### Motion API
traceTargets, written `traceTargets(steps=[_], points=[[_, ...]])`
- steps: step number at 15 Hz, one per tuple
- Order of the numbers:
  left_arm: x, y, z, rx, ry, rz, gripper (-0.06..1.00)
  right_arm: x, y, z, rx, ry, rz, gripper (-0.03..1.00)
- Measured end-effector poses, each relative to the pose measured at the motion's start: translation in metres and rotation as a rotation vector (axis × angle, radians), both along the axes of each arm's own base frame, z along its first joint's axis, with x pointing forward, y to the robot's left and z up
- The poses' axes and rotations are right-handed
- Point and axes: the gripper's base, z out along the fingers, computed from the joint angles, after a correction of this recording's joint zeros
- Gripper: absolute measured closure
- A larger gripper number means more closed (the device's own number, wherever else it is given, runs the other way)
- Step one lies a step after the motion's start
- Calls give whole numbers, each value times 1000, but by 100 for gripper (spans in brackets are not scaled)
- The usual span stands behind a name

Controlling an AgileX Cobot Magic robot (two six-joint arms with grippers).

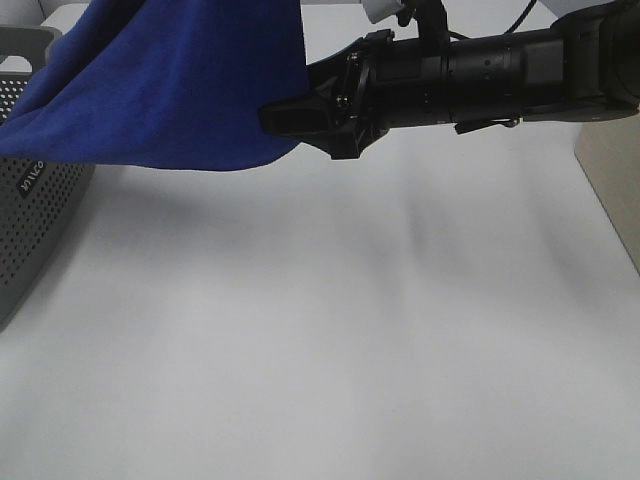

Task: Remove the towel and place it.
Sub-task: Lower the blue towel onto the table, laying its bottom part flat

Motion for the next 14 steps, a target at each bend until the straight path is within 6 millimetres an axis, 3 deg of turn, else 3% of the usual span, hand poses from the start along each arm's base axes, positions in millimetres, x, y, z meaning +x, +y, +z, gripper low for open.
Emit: traceTargets(steps=[3,5,7,10,14], points=[[0,-1,1,-8,-11,-2,94,-7,14,-2,-19,-1,27,37],[1,0,1,-7,-12,-1,94,-6,13,-4,-35,-2,6,46],[1,0,1,-5,-14,0,94,-5,12,-4,-32,18,-4,61],[1,1,1,-6,-16,18,94,-5,9,-5,-54,166,-84,93],[2,1,3,-34,-26,32,94,-24,-5,24,-195,257,-132,95]])
